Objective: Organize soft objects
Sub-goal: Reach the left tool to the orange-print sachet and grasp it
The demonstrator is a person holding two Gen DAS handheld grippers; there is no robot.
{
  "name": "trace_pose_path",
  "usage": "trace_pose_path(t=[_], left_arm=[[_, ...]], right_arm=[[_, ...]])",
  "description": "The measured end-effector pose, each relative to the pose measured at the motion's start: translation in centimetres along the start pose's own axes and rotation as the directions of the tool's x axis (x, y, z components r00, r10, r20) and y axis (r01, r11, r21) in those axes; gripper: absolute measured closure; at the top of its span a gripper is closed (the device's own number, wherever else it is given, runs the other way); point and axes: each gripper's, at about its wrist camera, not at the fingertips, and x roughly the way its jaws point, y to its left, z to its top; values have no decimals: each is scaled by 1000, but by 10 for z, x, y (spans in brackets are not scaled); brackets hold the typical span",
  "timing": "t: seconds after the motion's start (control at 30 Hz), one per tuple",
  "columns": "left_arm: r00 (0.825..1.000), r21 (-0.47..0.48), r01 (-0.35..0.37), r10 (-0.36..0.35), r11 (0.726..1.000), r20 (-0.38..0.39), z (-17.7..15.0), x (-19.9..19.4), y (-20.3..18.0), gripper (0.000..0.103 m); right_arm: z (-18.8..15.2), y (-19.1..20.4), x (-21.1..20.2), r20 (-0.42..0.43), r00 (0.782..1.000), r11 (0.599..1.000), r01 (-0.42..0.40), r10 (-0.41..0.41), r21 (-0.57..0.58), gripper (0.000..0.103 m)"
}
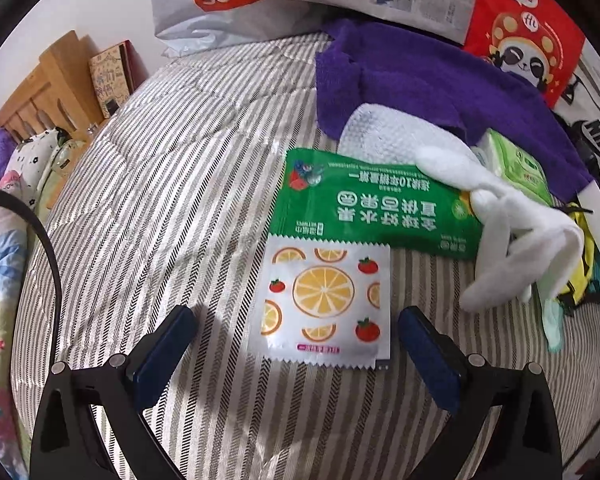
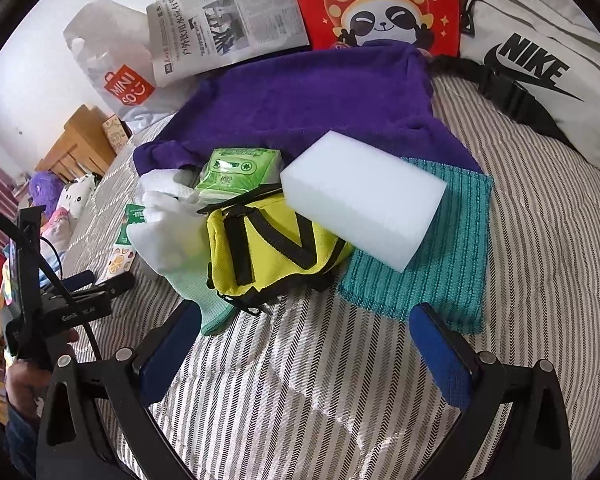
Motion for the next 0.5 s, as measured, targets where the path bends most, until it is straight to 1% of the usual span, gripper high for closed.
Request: trace_pose_path(t=[0.07,0.1,0.13,0.17,0.23,0.37,0.4,0.43,0.47,0.5], left_arm=[[999,6,14,-14,1000,32,-2,-2,-1,11],[999,16,19,-20,1000,50,-2,-4,-2,22],[998,24,27,-29,999,64,-3,-6,-3,37],[997,32,33,-36,999,73,-3,-8,-5,44],[996,49,38,-42,998,82,-2,-9,-9,49],[993,73,60,-67,996,97,-3,-11,-8,52],[993,77,59,-67,995,100,-3,-12,-7,68],[992,75,64,-72,995,105,-3,-15,-5,71],[989,80,114,-121,990,83,-1,-16,-3,71],[987,77,133,-139,988,75,2,-15,-1,72]], right_arm=[[0,0,-1,4,1000,1000,0,0,3,0],[-1,0,-1,3,1000,1000,1,-1,3,0],[-1,0,-1,1,1000,1000,4,-4,2,0],[-2,0,-1,0,1000,1000,9,-9,0,0],[-4,-2,-1,-4,1000,1000,19,-19,1,0],[-7,-6,-3,-5,999,999,41,-41,17,0],[-8,-8,-5,-2,999,999,49,-49,21,0],[-8,-8,-7,1,998,998,57,-57,25,0],[-8,-9,-8,4,998,998,65,-65,28,0],[-8,-10,-10,10,997,997,74,-74,33,0]])
